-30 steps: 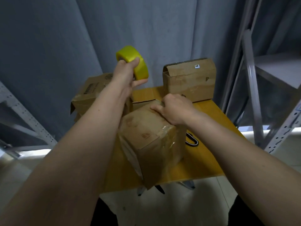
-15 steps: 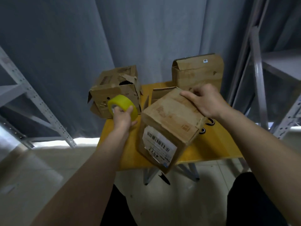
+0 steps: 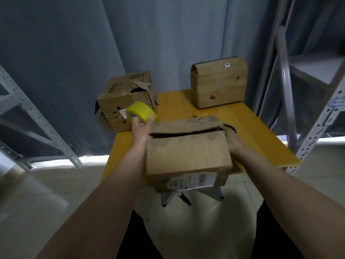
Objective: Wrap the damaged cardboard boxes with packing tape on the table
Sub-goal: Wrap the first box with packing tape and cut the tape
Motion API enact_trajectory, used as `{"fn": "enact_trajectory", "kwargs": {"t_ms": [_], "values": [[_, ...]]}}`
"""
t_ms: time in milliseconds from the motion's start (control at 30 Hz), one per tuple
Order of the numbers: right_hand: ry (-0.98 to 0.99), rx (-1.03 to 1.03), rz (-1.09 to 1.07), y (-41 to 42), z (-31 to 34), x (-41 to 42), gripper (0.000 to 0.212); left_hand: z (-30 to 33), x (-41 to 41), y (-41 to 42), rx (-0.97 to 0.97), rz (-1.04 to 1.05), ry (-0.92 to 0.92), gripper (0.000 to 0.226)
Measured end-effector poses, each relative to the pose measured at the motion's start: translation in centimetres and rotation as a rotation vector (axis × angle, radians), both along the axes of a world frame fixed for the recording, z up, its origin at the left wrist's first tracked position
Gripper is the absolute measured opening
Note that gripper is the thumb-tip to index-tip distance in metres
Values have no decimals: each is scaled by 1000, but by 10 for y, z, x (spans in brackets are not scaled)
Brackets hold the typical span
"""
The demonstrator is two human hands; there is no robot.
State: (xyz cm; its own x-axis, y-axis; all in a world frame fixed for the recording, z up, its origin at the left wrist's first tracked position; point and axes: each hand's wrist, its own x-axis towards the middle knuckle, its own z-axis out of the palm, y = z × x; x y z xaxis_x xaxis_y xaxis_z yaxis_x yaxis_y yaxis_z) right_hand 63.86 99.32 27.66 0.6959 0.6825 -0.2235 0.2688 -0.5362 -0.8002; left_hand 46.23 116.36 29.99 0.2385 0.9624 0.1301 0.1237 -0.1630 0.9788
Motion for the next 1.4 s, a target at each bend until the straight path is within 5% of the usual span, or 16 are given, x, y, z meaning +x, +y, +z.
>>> {"fn": "enact_trajectory", "kwargs": {"t_ms": [100, 233, 400, 500, 733, 933, 1167, 1400], "values": [[612, 268, -110, 3, 30, -5, 40, -1, -14, 13, 6, 114, -79, 13], [826, 369, 229, -4, 50, -6, 72, -9, -19, 19, -40, 305, -28, 19], [258, 255, 467, -3, 47, -16, 100, -10, -2, 13, -123, 455, -75, 43], [-62, 214, 312, 6, 42, -15, 78, -7, 16, 3, -68, 453, -164, 22], [-953, 21, 243, 23, 49, -18, 34, -7, 30, 6, 4, 271, -322, 17], [-965, 68, 497, 27, 37, -52, 60, -10, 21, 13, -7, 160, -343, 25], [-880, -34, 403, 63, 38, -27, 51, 5, 7, 3, 323, 129, -228, 17], [-834, 6, 314, 82, 35, -29, 48, 51, -15, -26, 265, -239, -223, 11]]}}
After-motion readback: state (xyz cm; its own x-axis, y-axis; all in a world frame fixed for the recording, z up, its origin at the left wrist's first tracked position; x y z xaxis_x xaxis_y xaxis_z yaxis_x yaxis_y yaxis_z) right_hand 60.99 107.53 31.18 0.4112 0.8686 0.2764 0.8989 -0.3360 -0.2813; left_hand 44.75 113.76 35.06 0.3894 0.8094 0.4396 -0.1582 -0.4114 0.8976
